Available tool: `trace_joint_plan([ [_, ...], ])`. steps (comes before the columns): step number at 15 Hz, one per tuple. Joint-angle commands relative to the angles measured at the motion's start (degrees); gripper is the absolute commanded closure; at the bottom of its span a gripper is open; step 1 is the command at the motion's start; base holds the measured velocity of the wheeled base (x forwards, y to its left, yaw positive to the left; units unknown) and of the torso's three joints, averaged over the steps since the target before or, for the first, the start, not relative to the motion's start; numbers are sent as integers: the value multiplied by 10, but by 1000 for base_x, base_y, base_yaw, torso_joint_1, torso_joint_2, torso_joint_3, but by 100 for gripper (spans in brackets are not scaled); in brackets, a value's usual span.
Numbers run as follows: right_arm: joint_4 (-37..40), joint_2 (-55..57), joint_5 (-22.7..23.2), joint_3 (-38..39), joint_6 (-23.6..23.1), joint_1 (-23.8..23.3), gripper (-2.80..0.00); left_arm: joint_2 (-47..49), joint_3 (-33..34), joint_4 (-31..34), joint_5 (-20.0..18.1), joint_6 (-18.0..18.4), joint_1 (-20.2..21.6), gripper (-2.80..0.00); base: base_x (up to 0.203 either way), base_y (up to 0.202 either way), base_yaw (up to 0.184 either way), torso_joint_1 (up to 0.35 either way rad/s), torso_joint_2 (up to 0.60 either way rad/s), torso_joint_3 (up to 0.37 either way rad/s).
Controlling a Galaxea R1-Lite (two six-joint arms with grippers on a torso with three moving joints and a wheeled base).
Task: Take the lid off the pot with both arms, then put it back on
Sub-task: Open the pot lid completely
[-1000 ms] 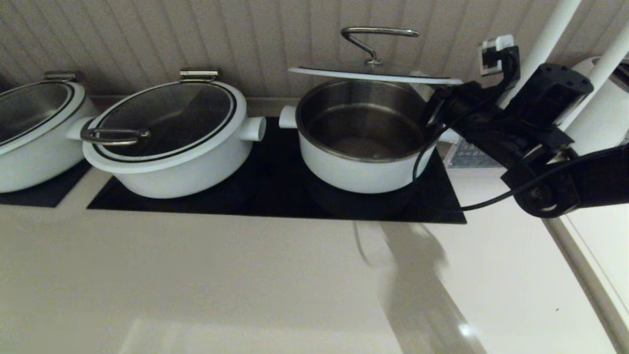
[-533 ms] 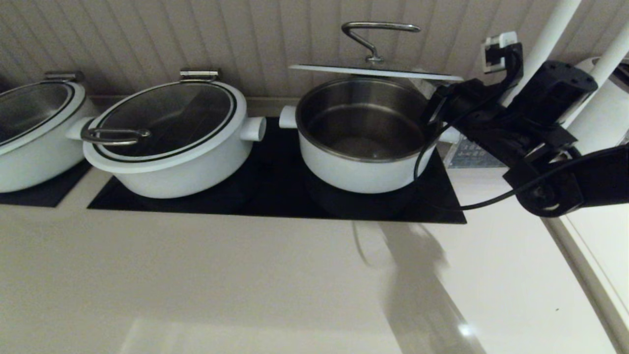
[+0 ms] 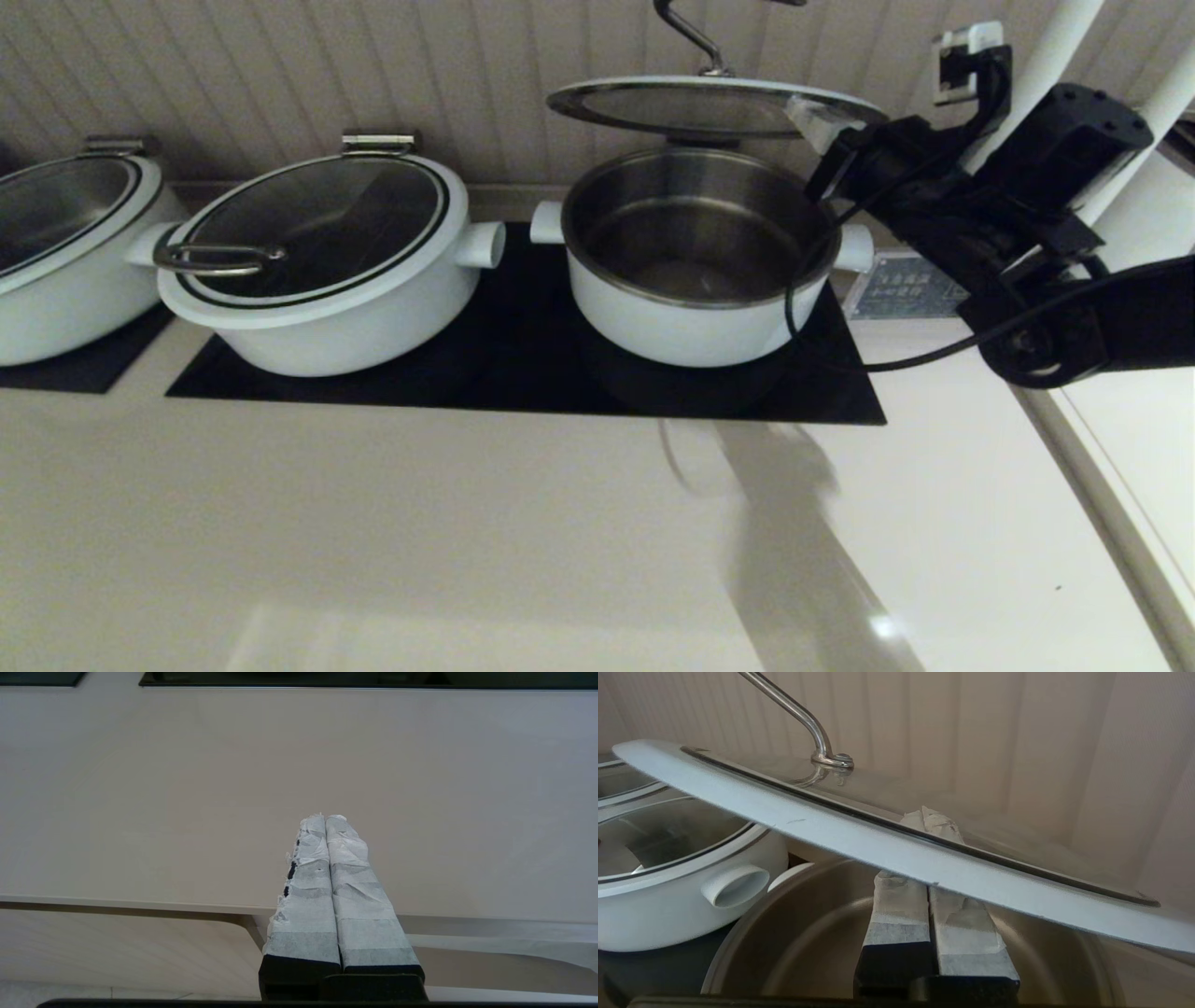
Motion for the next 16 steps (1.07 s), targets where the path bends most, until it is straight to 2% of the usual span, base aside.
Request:
trace_joint_plan([
  [1, -5, 3, 1, -9, 0, 0, 0, 0, 0, 0, 0, 0, 0, 0, 0, 0, 0, 0, 0, 0],
  [16, -3, 44, 1, -107, -7, -34, 0, -1, 0, 0, 0, 0, 0, 0, 0, 0, 0, 0, 0, 0],
])
